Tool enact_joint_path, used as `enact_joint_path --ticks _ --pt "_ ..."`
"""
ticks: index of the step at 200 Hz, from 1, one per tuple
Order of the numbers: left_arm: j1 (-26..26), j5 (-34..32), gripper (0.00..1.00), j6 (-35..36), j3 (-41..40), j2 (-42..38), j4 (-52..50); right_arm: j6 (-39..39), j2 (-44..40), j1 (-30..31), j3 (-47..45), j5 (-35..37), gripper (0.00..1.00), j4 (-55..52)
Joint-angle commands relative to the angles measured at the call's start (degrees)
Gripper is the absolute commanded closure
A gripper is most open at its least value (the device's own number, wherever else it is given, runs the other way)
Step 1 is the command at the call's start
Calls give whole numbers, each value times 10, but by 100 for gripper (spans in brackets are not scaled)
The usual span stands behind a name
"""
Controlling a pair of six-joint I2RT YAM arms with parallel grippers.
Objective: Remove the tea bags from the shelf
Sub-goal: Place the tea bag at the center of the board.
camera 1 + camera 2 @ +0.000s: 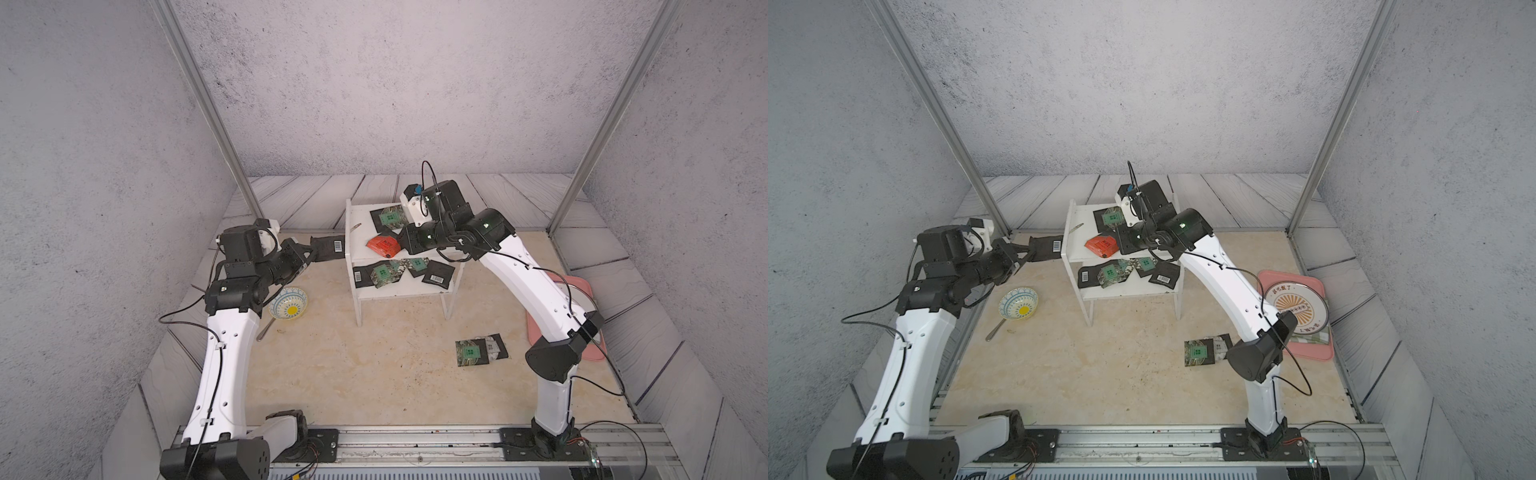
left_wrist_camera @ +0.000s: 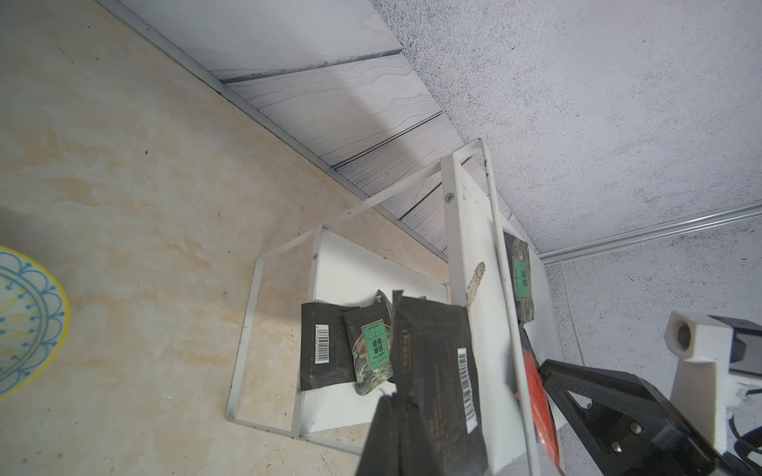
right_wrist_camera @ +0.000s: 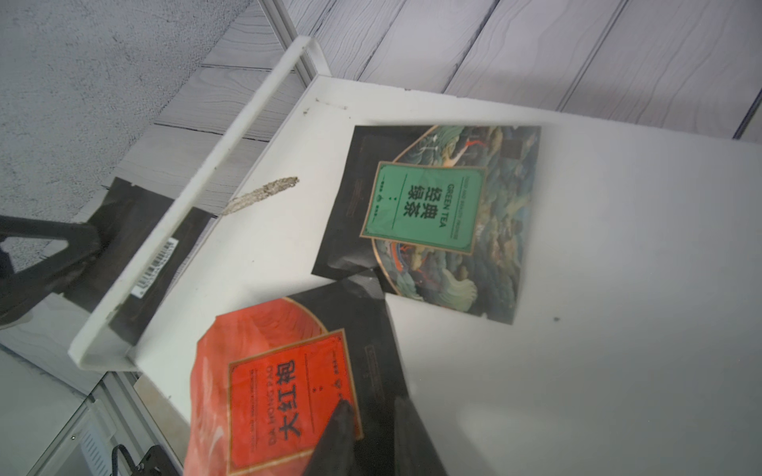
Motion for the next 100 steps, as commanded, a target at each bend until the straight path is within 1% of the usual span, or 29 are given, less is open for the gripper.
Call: enact_joint_path --ticks 1,55,100 --pt "5 -24 100 35 16 -23 -44 -4 23 -1 29 15 77 -11" --pt "5 -61 100 63 -6 -64 -99 -10 22 -2 78 14 76 -18" --pt "5 -46 100 61 -56 -91 -104 -11 6 -2 79 18 75 -20"
